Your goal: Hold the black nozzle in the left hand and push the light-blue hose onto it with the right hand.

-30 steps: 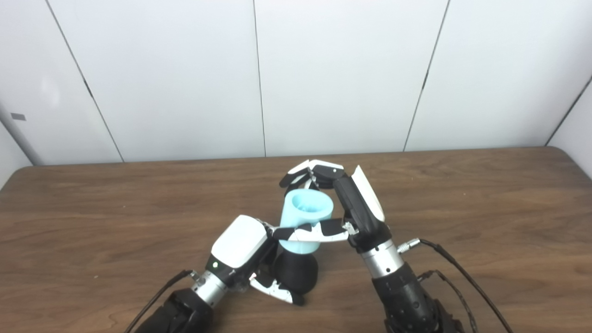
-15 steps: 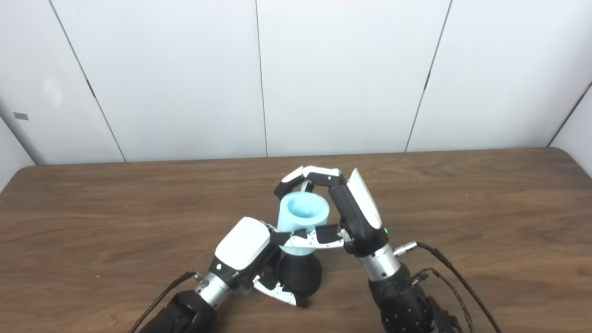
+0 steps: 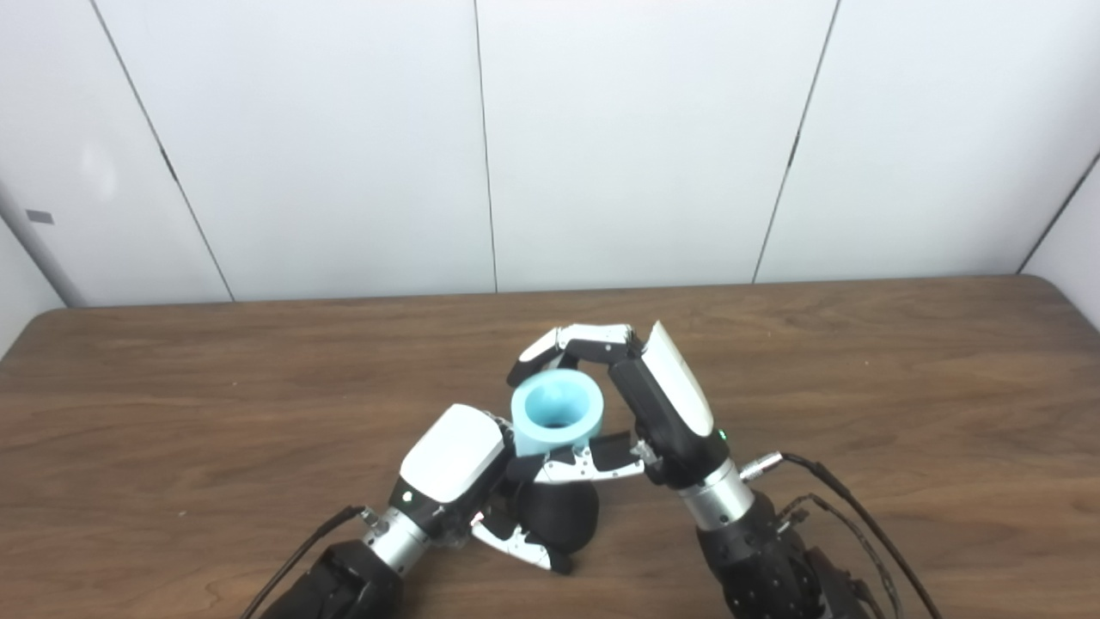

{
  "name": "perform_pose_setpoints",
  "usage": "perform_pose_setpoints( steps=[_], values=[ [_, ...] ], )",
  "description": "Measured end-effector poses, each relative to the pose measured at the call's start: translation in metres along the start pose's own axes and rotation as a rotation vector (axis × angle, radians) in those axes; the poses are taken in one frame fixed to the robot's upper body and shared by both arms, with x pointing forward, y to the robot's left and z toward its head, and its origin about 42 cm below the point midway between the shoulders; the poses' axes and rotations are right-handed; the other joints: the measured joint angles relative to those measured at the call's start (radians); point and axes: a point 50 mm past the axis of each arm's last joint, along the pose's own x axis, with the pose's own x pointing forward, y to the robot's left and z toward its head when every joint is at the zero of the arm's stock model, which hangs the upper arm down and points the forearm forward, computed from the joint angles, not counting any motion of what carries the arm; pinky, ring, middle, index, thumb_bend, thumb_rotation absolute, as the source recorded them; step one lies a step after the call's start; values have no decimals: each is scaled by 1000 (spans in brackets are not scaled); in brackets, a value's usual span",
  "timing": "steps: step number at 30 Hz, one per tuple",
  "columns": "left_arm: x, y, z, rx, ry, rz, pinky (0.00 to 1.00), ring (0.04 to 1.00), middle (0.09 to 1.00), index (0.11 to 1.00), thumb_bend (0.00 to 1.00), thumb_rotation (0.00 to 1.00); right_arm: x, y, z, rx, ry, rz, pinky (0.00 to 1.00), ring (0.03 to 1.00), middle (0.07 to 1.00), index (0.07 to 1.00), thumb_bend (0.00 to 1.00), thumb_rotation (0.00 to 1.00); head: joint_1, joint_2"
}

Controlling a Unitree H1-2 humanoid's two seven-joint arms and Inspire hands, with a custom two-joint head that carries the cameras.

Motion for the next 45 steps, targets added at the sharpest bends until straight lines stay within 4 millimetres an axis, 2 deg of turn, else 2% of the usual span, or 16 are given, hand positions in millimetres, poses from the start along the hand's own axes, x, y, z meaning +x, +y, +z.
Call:
perform_pose_setpoints(
  steps=[3, 6, 11, 17, 24, 29, 32, 37, 39, 45],
  values=[
    [0, 0, 0, -2, 1, -1, 75, 113, 175, 481, 517, 40, -1, -3, 0, -17, -9, 13, 227, 294, 457, 511, 525, 0, -2, 2],
    [-1, 0, 1, -5, 3, 0, 73, 111, 173, 481, 517, 39, 0, -4, 0, -40, -29, 27, 191, 250, 447, 521, 523, 0, -3, 3],
    [-1, 0, 2, -6, 2, -1, 71, 110, 173, 481, 517, 39, 2, -7, -1, -79, -49, 42, 201, 269, 443, 522, 523, 0, -6, 3],
    [-1, 0, 2, -7, 2, 0, 70, 109, 171, 481, 518, 40, 0, -10, -3, -99, -50, 33, 148, 201, 423, 527, 521, 0, -6, -2],
    [-1, 0, 2, -7, 1, 0, 74, 112, 174, 481, 518, 40, 0, -12, -6, -135, -54, 26, 181, 250, 435, 526, 522, 0, -6, -2],
    [-1, 0, 2, -7, 1, 3, 75, 113, 174, 481, 518, 40, 0, -15, -7, -148, -51, 24, 170, 233, 434, 526, 522, 0, -5, -2],
    [-1, 0, 2, -8, 2, 4, 72, 111, 172, 481, 518, 40, 1, -18, -9, -133, -23, 19, 206, 268, 450, 518, 524, 0, -5, -2],
    [-1, 0, 2, -8, 2, 4, 74, 113, 176, 481, 518, 40, 1, -21, -8, -60, 61, 17, 126, 169, 435, 533, 521, 0, -8, 0],
    [-1, 0, 3, -8, 0, 5, 74, 113, 175, 481, 518, 40, 2, -21, -7, -35, 86, 15, 157, 206, 444, 528, 523, 0, -8, -2],
    [-1, 0, 3, -7, -1, 5, 72, 111, 173, 481, 518, 40, 4, -25, -6, -19, 112, 40, 159, 214, 445, 526, 523, 0, -6, 0]
  ],
)
